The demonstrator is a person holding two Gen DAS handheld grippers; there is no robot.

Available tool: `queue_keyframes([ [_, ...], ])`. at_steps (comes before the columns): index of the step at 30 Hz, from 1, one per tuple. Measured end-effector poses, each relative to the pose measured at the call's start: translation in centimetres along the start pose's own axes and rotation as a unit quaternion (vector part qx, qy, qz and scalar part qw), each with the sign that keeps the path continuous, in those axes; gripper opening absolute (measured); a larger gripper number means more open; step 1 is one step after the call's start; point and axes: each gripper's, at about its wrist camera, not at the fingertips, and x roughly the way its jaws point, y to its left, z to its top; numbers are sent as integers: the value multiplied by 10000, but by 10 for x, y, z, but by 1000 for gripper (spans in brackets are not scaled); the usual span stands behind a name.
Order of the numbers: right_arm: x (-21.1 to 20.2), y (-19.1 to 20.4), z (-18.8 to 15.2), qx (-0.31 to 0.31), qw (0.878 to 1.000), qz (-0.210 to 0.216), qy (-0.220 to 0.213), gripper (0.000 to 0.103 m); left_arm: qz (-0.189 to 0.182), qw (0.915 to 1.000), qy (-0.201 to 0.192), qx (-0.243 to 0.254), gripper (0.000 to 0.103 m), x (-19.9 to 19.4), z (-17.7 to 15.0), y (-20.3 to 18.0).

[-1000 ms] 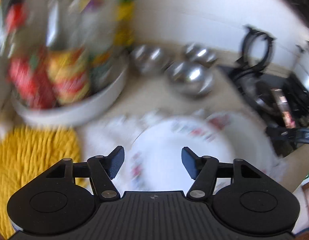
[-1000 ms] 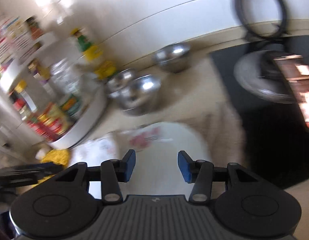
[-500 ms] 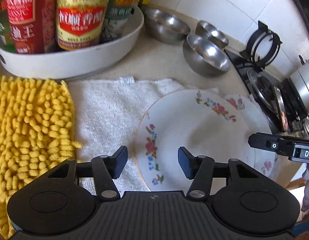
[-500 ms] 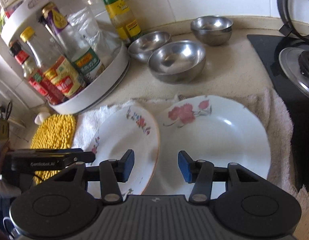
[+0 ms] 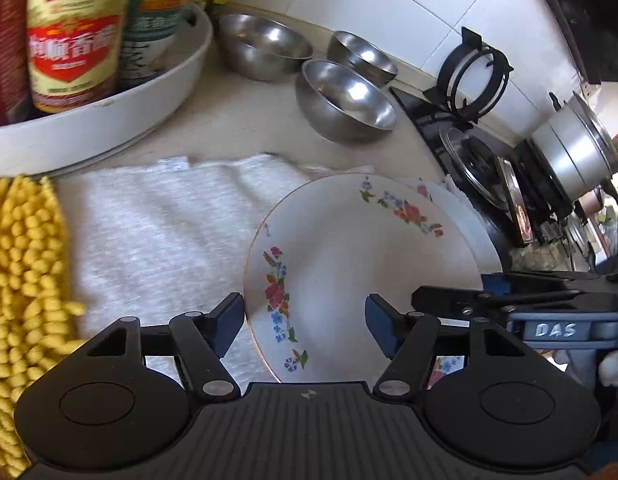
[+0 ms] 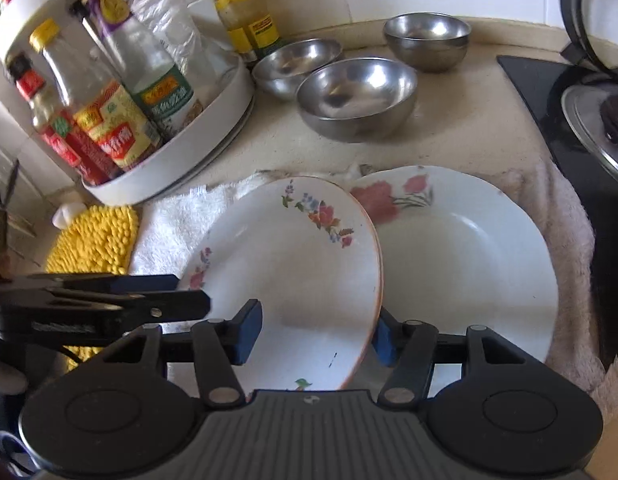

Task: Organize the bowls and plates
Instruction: 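Lower the floral plate onto the pink-flowered plate stack with the left tool, then open the left tool and pull it back from the plate stack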

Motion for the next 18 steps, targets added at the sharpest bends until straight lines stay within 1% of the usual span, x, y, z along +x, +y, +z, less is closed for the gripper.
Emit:
queue_keyframes([
  [2, -6, -8, 2, 3, 9999, -36, -109, 74, -36, 10000, 37, -45, 72, 4, 4, -7],
  [4, -10, -22, 6, 72, 9998, -24, -190, 74, -55, 10000, -16, -29, 72, 7, 10, -17],
  [9, -23, -48, 14, -36, 9996, -95, -274, 74, 15, 9997, -127, 198, 73, 16, 21, -50],
  [10, -24, -53, 14, -60, 9995, -139, -273, 74, 38, 9996, -153, 224, 73, 18, 23, -55],
  [13, -30, -71, 13, -201, 9988, -348, -284, 74, -13, 9996, -42, 263, 72, 30, 26, -70],
  [14, -34, -77, 11, -222, 9982, -441, -341, 74, -47, 9996, -2, 284, 71, 34, 26, -75],
  [16, -38, -83, 11, -459, 9957, -693, -404, 74, -69, 9996, 14, 262, 68, 41, 26, -84],
  [17, -38, -84, 12, -538, 9952, -691, -425, 74, -30, 9997, 1, 227, 68, 44, 27, -87],
  [18, -38, -85, 12, -537, 9959, -592, -417, 77, 2, 9998, -22, 196, 67, 45, 28, -89],
])
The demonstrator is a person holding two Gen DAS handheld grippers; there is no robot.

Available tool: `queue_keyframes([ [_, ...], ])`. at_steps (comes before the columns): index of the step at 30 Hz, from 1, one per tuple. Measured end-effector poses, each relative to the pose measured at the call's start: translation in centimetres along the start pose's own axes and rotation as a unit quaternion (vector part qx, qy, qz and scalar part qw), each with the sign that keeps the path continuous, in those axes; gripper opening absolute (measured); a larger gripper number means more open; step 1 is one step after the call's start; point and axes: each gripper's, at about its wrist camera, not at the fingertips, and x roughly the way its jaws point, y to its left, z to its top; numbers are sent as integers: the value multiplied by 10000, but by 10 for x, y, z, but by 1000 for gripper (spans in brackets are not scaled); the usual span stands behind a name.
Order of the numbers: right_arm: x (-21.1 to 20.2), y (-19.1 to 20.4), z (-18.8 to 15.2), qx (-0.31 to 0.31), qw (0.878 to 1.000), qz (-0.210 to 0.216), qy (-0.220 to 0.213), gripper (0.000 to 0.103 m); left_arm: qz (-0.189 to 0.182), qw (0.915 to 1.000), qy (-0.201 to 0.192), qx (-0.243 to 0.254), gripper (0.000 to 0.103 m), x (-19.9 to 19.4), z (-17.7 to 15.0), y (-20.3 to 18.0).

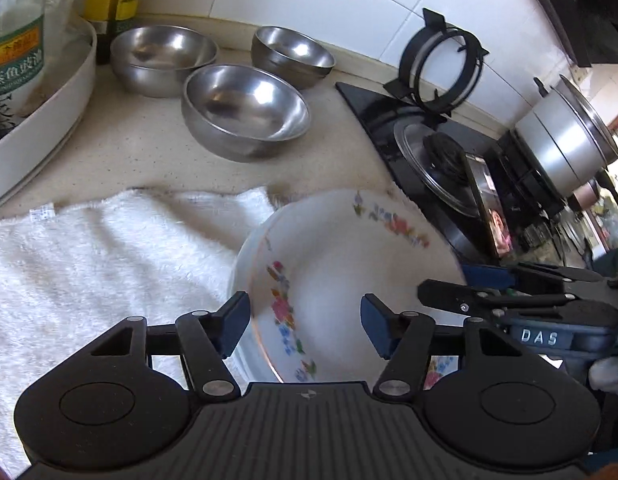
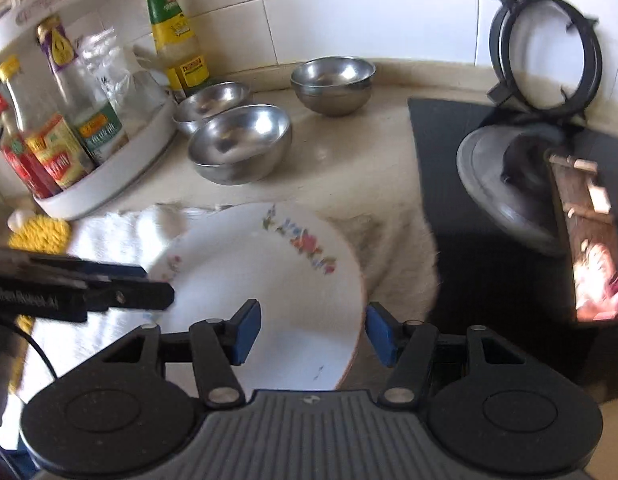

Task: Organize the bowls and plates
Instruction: 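Open the left tool and pull it back from the plate stack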

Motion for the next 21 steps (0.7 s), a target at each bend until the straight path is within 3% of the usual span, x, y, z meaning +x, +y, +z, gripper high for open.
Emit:
queue_keyframes([
  [5, 5, 6, -1, -404, 9984, 384, 119, 78, 244, 9994, -227, -118, 68, -9, 9, -2],
  [15, 7, -27, 22, -350, 9985, 420, -41, 79, 850, 9947, -484, -313, 70, -23, 14, -4],
  [21, 14, -25, 54, -649, 9957, 627, -188, 79, 1291, 9897, -482, -383, 76, -19, 26, -5],
])
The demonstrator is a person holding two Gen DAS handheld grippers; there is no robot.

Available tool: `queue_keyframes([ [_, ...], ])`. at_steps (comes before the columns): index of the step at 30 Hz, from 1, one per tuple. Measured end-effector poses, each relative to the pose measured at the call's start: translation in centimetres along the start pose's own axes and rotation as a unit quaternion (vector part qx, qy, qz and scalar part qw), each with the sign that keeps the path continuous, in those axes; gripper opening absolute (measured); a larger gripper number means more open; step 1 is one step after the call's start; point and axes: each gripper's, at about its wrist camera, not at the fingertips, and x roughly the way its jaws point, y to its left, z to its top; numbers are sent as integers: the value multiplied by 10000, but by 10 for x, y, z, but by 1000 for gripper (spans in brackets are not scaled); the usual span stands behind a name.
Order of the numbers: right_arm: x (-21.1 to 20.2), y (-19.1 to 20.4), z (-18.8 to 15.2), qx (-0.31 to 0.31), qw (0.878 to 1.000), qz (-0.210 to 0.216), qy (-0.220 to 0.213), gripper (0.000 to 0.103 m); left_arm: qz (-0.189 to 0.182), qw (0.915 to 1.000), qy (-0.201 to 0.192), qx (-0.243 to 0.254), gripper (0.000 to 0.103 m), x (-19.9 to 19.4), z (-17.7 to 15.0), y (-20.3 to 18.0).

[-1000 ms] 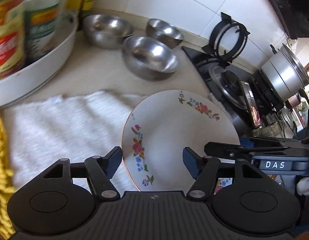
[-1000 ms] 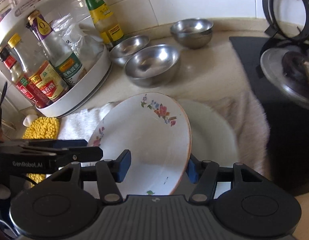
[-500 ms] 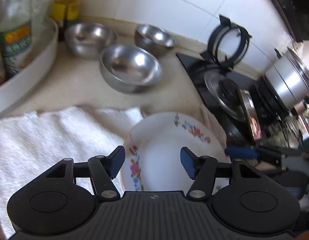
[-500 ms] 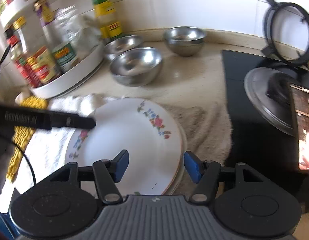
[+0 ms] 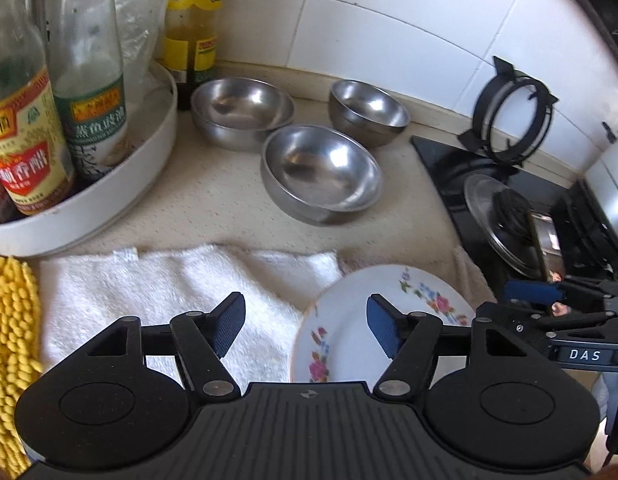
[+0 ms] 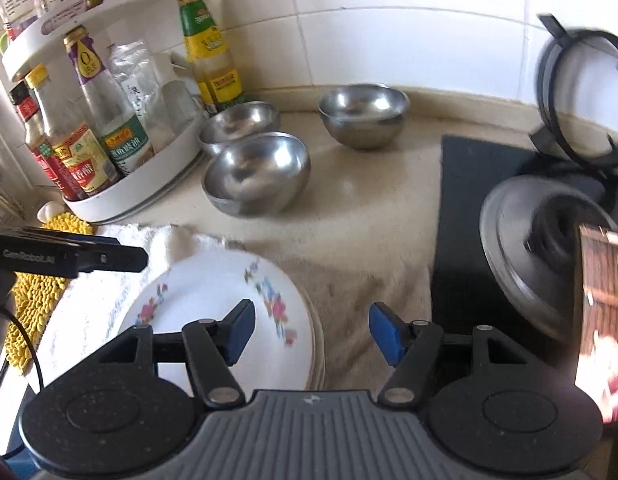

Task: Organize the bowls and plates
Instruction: 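Open the left tool and pull it back from the plate stack, then move the left tool to a steel bowl and grip its rim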

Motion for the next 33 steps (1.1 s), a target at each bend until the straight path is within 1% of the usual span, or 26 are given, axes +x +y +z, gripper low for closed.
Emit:
queue_keyframes([
  [2, 6, 0, 15, -55, 9999, 113, -25, 79, 256, 9997, 42, 5, 79, 4, 7, -2],
  [3, 11, 0, 25, -30, 9999, 165, 2, 79, 318, 9995, 26, 3, 81, 5, 12, -3],
  [6, 28, 0, 56, 112, 9996, 269, 57, 79, 347, 9994, -6, -55, 82, 10, 30, -4],
  [9, 48, 2, 83, 113, 9998, 122, 102, 79, 344, 9994, -74, -21, 82, 20, 50, -6],
  [10, 56, 3, 90, 135, 9997, 39, 191, 79, 334, 9994, -81, 36, 79, 25, 56, -8],
  [11, 63, 3, 95, 173, 9994, 35, 304, 77, 323, 9994, -39, 95, 78, 32, 62, -8],
  [12, 72, 3, 101, 211, 9988, 63, 442, 73, 353, 9993, 25, 81, 72, 39, 67, -7],
  [13, 79, 2, 106, 255, 9982, 58, 547, 71, 374, 9992, 113, 54, 66, 47, 71, -6],
  [14, 86, 1, 109, 272, 9978, 15, 605, 69, 377, 9990, 218, 22, 63, 55, 75, -4],
  [15, 92, 1, 113, 311, 9973, -29, 672, 62, 401, 9987, 308, -10, 58, 61, 78, -2],
  [18, 115, -2, 119, 564, 9937, 138, 961, 51, 469, 9978, 439, 138, 56, 76, 84, -4],
  [19, 122, -1, 121, 599, 9926, 176, 1042, 49, 431, 9977, 501, 138, 49, 82, 86, -3],
  [20, 127, 1, 121, 582, 9920, 187, 1105, 45, 353, 9977, 577, 107, 48, 89, 87, -1],
  [21, 133, 2, 121, 560, 9916, 171, 1154, 37, 378, 9974, 613, 85, 48, 94, 88, 0],
  [23, 142, 3, 124, 514, 9906, 130, 1257, 36, 424, 9971, 623, 128, 41, 103, 91, 4],
  [24, 144, 2, 124, 490, 9903, 145, 1294, 35, 426, 9967, 682, 97, 35, 108, 92, 6],
  [25, 144, 1, 124, 468, 9900, 166, 1319, 35, 406, 9963, 752, 63, 32, 113, 92, 9],
  [28, 137, -1, 123, 360, 9892, 177, 1410, 35, 297, 9963, 802, 115, 31, 114, 90, 10],
  [30, 128, -6, 122, 410, 9877, 200, 1498, 35, 156, 9959, 882, 139, 30, 112, 88, 8],
  [33, 112, -11, 119, 437, 9862, 239, 1581, 35, -37, 9957, 891, 247, 30, 101, 85, 0],
])
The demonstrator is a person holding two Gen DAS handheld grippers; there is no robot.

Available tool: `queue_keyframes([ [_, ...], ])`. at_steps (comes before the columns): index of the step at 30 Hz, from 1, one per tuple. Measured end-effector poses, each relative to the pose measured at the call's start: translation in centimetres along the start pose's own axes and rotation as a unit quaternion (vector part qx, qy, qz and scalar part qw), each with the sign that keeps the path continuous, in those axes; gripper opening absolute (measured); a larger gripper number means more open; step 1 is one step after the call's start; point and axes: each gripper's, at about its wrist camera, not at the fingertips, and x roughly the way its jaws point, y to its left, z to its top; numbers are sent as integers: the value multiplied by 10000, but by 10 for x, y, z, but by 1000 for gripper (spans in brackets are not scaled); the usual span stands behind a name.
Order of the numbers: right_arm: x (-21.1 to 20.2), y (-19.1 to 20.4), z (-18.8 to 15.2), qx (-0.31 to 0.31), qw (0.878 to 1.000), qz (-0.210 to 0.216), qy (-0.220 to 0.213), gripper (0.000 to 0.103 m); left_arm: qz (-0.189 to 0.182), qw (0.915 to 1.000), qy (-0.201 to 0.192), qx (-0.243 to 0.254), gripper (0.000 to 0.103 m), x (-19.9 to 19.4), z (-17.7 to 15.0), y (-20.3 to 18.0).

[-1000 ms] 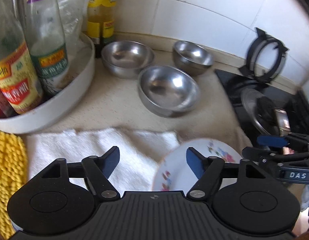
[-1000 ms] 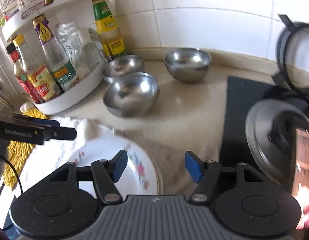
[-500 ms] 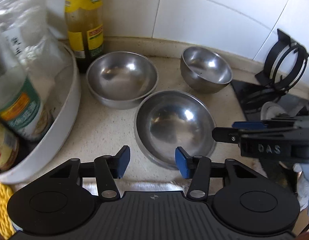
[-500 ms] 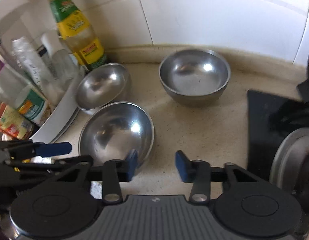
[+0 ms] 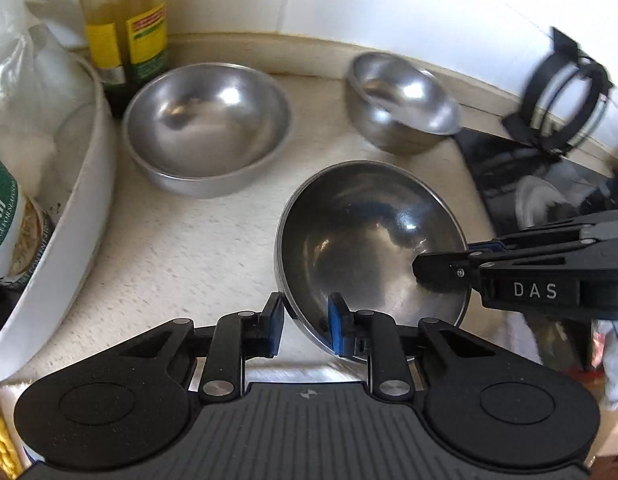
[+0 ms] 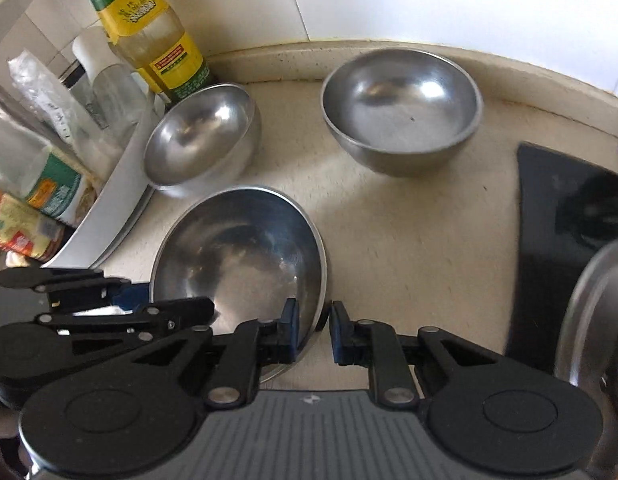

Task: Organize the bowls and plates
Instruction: 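Move the left tool to a steel bowl and grip its rim, then lift the gripped steel bowl with the left tool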

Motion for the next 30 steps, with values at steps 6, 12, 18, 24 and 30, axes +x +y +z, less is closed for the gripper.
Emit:
queue_keyframes([
  [6, 17, -6, -4, 145, 9994, -165, 259, 36, -108, 9998, 159, 27, 31, 8, -4, -5],
  [12, -30, -5, 12, -417, 9971, -567, -304, 39, 6, 9993, -345, -168, 40, -23, -5, 13],
  [18, -28, 12, 71, -527, 9955, -156, -772, 42, 519, 9889, -1025, -945, 52, -35, 16, 25],
  [24, 31, 36, 122, -681, 9960, 219, -532, 44, 620, 9704, -992, -2112, 55, -12, 26, 38],
  [30, 73, 44, 148, -938, 9944, 261, -408, 44, 877, 9450, -1117, -2946, 62, -9, 26, 56],
])
